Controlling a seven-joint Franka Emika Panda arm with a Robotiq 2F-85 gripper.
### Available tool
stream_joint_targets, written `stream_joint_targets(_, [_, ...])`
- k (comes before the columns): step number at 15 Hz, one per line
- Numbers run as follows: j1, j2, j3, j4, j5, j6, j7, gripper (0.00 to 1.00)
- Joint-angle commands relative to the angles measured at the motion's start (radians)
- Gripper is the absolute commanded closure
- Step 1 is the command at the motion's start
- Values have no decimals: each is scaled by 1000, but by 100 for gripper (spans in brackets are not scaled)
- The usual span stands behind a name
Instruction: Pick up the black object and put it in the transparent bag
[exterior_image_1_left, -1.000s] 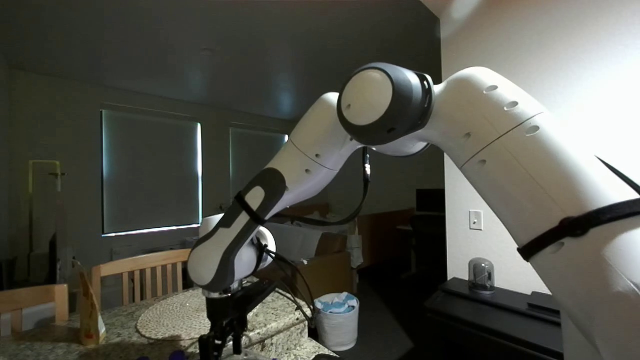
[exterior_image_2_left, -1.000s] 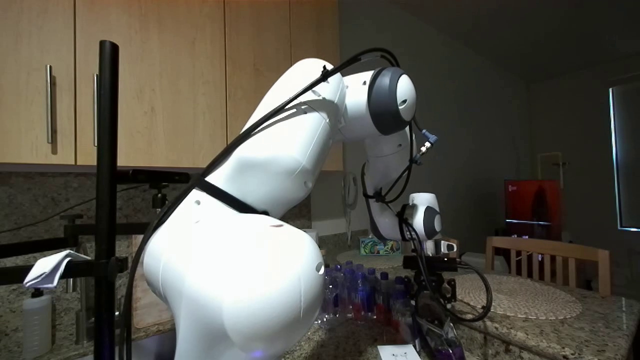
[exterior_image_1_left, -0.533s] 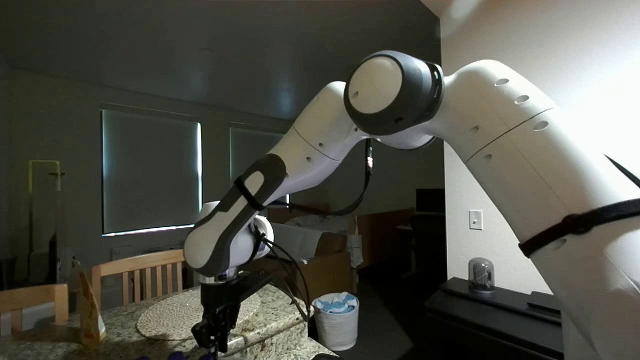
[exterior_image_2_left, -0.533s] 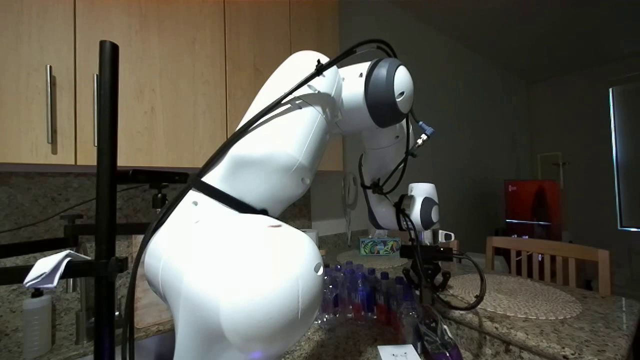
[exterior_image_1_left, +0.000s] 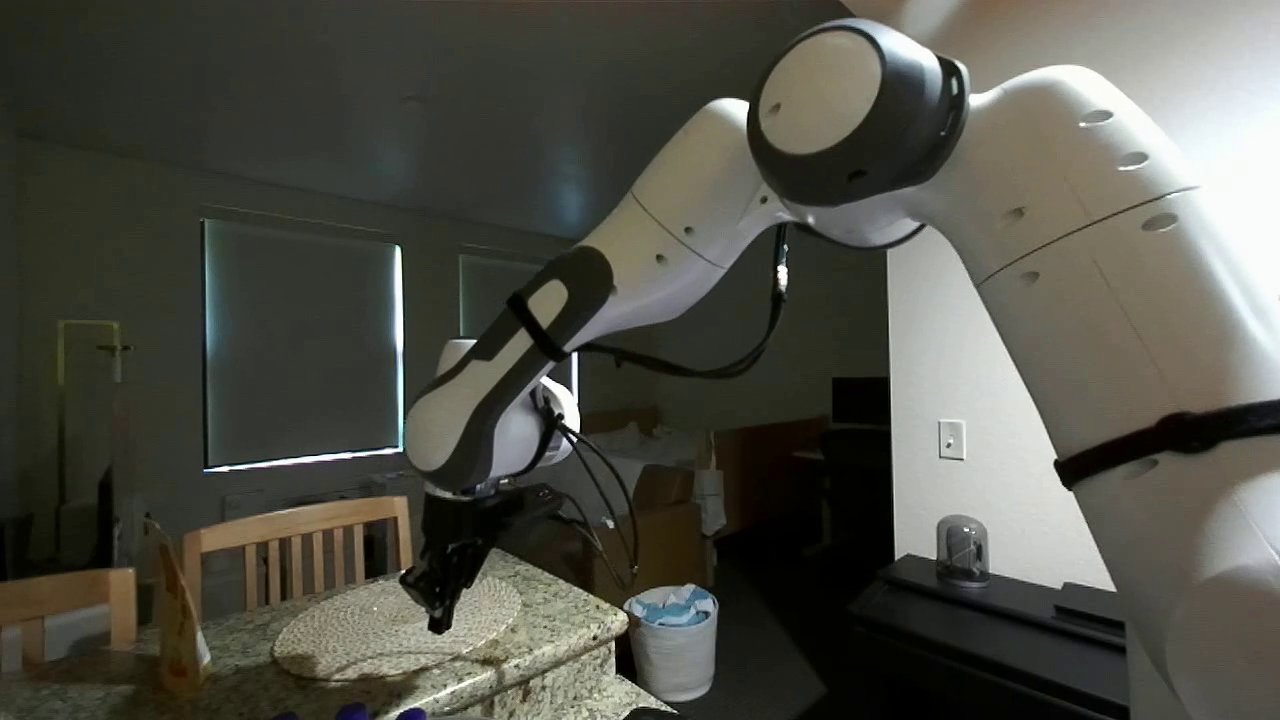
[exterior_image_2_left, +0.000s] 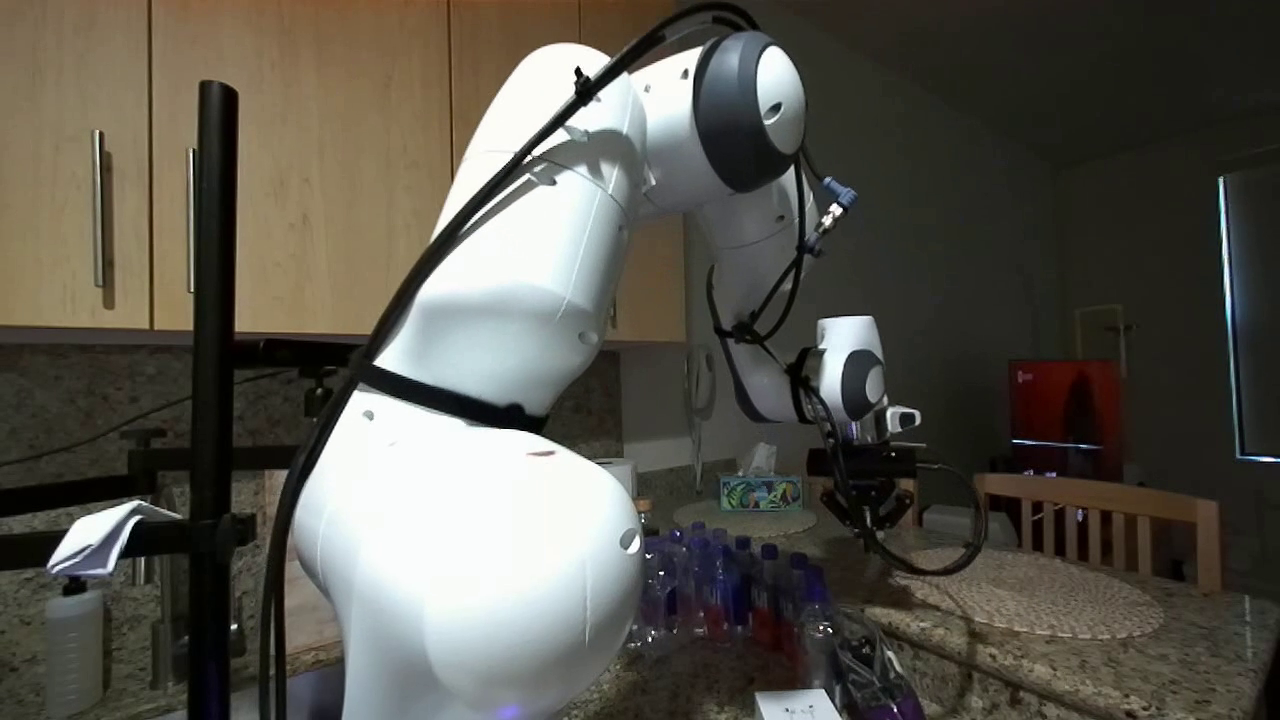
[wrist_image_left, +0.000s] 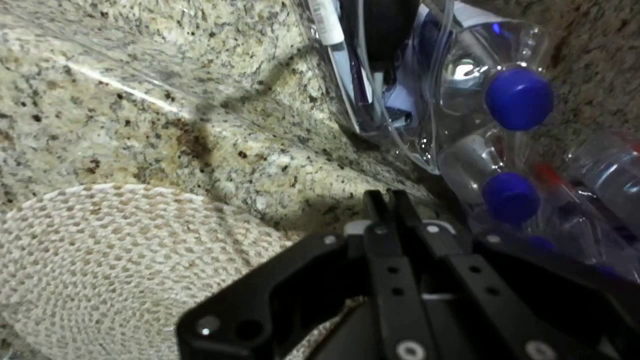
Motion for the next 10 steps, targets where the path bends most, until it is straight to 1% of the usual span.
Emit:
stream_joint_targets(1, [-28,-146,39,-156,62,60,-88,91])
stream_joint_targets(6, [-23,-319,70,-323,168,39,-245,93])
stream_joint_targets(8, [-5,-377,62,-380,186,51,-284,92])
stream_joint_targets(10, [14,-424,50,-424,182,90,-285,92])
